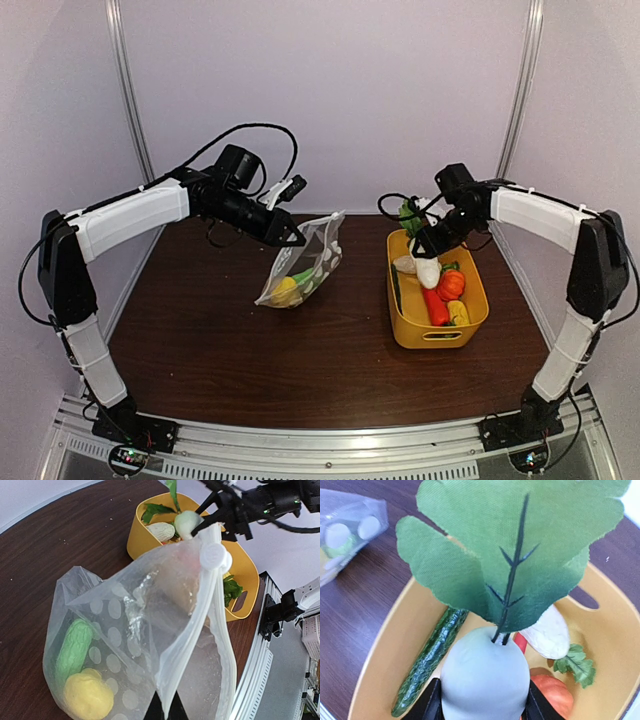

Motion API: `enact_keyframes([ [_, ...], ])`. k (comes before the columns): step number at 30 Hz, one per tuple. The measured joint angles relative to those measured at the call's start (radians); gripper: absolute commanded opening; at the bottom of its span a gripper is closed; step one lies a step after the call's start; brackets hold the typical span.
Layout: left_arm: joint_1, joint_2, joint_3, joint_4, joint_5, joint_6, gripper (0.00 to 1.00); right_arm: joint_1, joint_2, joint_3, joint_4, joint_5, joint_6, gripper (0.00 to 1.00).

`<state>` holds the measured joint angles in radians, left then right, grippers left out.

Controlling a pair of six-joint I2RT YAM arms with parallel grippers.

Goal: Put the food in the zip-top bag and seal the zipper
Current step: Place the fake vegetable in the zipper food storage bag.

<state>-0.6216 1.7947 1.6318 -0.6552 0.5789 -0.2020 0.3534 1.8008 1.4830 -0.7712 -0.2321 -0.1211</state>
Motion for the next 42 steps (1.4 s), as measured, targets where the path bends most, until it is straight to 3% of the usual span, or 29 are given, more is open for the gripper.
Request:
enact_keyframes([
  [7,0.000,0.006,0.000,0.000,0.000,0.000,0.00,-0.005,-0.219,-0.013,0.016,-0.105,-0.081,0.38],
  [14,0.000,0.014,0.000,0.000,0.001,0.000,0.00,0.015,-0.241,-0.003,0.012,-0.296,-0.180,0.39],
  [18,0.000,0.014,0.000,-0.002,0.001,0.002,0.00,0.103,-0.242,0.039,0.040,-0.344,-0.223,0.38],
  [24,0.000,0.014,0.002,-0.013,0.002,0.010,0.00,0.328,-0.238,0.141,0.108,-0.301,-0.305,0.38],
  [27,0.000,0.014,0.005,-0.016,0.017,0.017,0.00,0.420,-0.193,0.271,0.114,-0.278,-0.344,0.38],
  [34,0.001,0.014,0.021,-0.030,0.137,0.020,0.00,0.562,-0.060,0.500,0.133,-0.187,-0.431,0.38],
  [42,0.020,-0.024,0.023,-0.027,0.264,0.013,0.00,0.687,0.029,0.546,0.097,-0.079,-0.559,0.37],
])
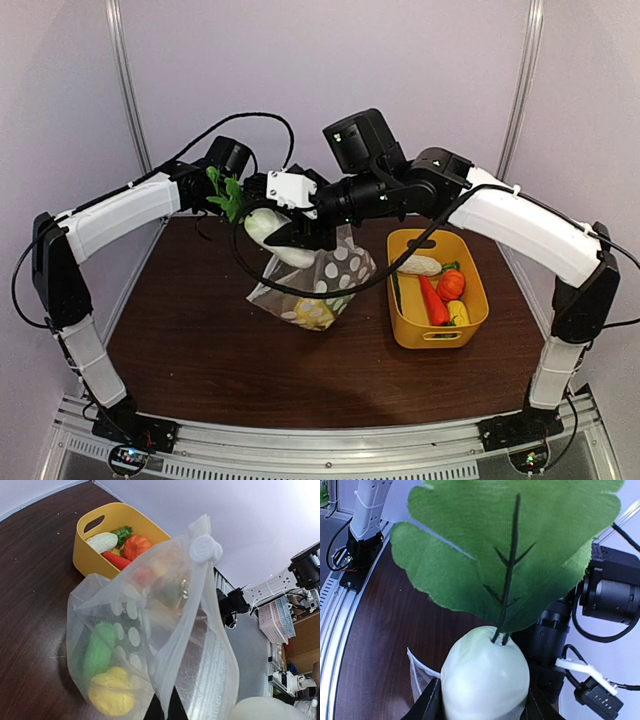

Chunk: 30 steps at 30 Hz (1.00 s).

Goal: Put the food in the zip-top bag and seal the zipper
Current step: Place the fake vegetable in the zipper food storage bag.

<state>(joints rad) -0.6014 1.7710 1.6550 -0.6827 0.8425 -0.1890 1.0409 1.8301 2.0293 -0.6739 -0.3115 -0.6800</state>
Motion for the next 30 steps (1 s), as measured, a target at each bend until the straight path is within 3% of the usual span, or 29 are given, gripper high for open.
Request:
enact_keyframes([
  [7,0.051,-0.051,-0.003,0.020,0.060,-0.018,0.00,0.018,0.011,0.004,-0.015,0.068,-0.058,0.36],
  [18,0.058,-0.043,-0.014,0.031,0.063,-0.031,0.00,0.035,0.101,0.153,-0.010,0.107,-0.093,0.37],
  [30,0.074,-0.041,-0.034,0.031,0.053,-0.024,0.00,0.053,0.097,0.074,0.073,0.164,-0.163,0.35],
])
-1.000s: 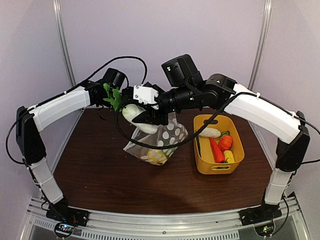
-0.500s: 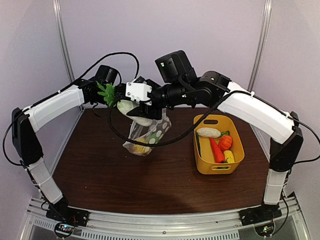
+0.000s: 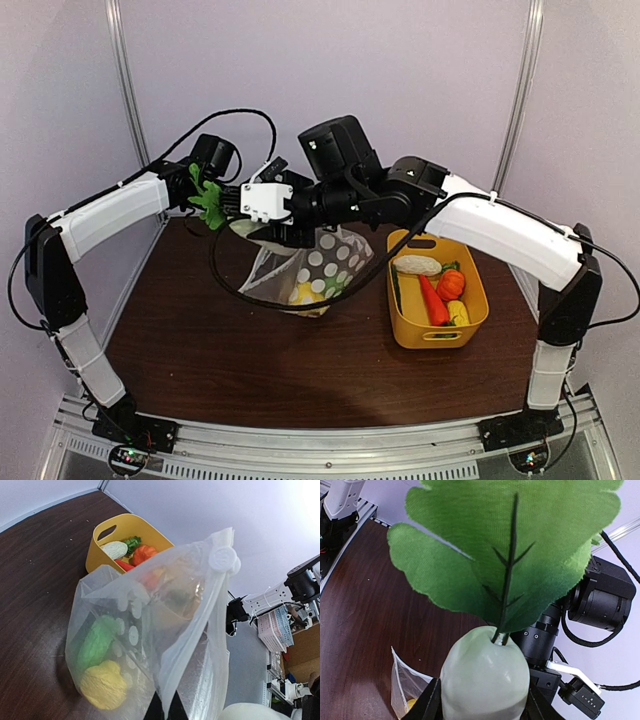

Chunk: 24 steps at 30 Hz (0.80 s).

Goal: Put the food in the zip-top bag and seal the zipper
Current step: Place the fake vegetable in the zipper food storage bag.

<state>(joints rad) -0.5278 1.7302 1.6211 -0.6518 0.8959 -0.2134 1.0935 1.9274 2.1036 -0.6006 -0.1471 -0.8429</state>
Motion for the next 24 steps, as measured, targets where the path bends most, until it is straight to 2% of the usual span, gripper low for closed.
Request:
enact_keyframes([
  [10,-0.001,0.010,-0.007,0.023,0.087,-0.026,0.00,-0.008,-0.048,-0.203,0.031,0.068,-0.045,0.36],
  [24,-0.002,0.010,-0.007,0.024,0.104,-0.040,0.00,-0.012,-0.080,-0.351,0.045,0.211,-0.096,0.36],
])
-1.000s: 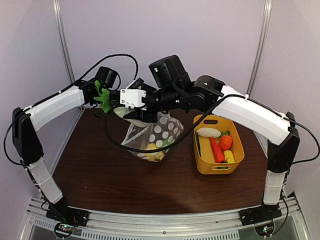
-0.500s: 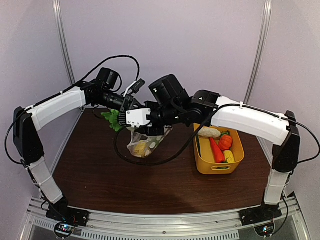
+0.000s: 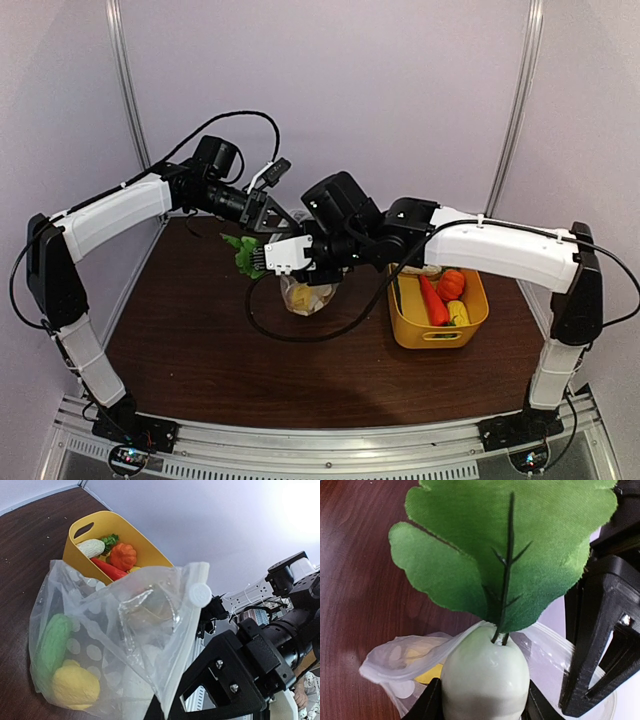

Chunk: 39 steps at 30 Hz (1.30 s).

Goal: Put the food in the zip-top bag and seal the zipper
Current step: Place the fake vegetable in the zipper food storage bag.

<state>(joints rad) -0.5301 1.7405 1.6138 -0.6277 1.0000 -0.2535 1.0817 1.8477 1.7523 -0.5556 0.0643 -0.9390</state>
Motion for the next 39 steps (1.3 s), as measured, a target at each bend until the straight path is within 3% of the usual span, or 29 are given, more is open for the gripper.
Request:
enact_keyframes([
  [12,0.008,0.000,0.000,0.018,-0.023,-0.009,0.00,-0.001,-0.082,-0.113,0.120,0.188,0.121,0.38],
  [20,0.011,0.000,0.000,0.024,-0.064,-0.018,0.00,-0.031,-0.082,-0.128,0.106,0.195,0.348,0.35],
  [33,0.012,-0.002,-0.070,0.137,-0.147,-0.099,0.00,-0.172,-0.056,-0.007,-0.019,0.010,0.750,0.40],
  [36,0.012,-0.002,-0.076,0.160,-0.159,-0.110,0.00,-0.193,-0.031,0.004,-0.040,-0.054,0.801,0.43],
  [39,0.012,-0.002,-0.081,0.173,-0.168,-0.116,0.00,-0.206,0.005,0.017,-0.053,-0.114,0.831,0.54],
])
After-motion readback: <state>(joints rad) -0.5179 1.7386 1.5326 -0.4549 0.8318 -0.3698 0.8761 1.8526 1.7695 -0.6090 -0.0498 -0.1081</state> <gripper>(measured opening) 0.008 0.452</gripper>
